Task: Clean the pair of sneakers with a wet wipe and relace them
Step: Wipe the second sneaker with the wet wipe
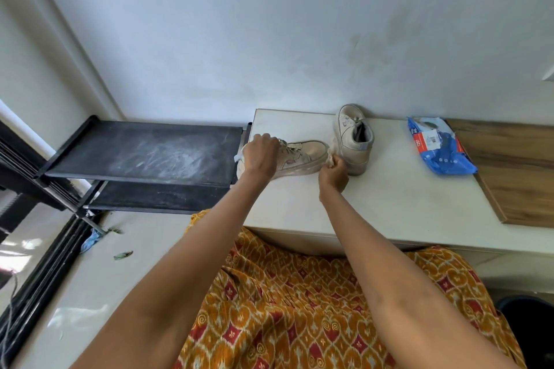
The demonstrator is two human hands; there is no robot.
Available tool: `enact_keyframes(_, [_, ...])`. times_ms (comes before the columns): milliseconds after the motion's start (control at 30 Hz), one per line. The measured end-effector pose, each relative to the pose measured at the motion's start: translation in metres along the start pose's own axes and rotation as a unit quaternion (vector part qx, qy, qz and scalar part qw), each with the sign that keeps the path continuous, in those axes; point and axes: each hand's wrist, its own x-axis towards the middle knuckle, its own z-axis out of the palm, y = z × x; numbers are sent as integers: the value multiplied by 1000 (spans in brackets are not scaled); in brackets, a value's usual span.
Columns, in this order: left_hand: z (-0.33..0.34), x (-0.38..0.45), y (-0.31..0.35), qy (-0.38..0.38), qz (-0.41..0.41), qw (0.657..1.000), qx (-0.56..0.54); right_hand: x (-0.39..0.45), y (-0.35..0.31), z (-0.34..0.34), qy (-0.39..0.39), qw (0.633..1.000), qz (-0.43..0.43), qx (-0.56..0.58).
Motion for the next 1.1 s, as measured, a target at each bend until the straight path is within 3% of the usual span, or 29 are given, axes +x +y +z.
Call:
enact_keyframes(200, [-2, 5, -2, -15, 9, 1000, 2, -13, 5, 13, 63, 997, -3, 51])
enact_keyframes(333, [-9, 10, -3, -22, -4, 999, -30, -28, 6, 23, 63, 995, 2, 75])
enact_keyframes(533, [-7, 9, 1, -10, -51, 995, -91, -65, -1, 46, -13, 997, -7, 76])
enact_keyframes(733, [2, 10, -6, -8, -72, 989, -131, -63, 15, 25, -150, 977, -149, -19])
enact_keyframes(800, [4, 9, -12, -14, -53, 992, -110, -48, 12, 18, -128, 981, -145, -23])
enact_keyframes(933, [1, 5, -39, -34, 46, 996, -70, -9, 0, 16, -33, 998, -46, -7])
enact_keyframes(1033, [3, -3, -68, -89, 153, 980, -95, 7, -9, 21, -38, 998, -45, -21])
enact_keyframes(1100, [11, -10, -82, -65, 179, 972, -138, 9, -13, 25, -38, 998, -46, -27])
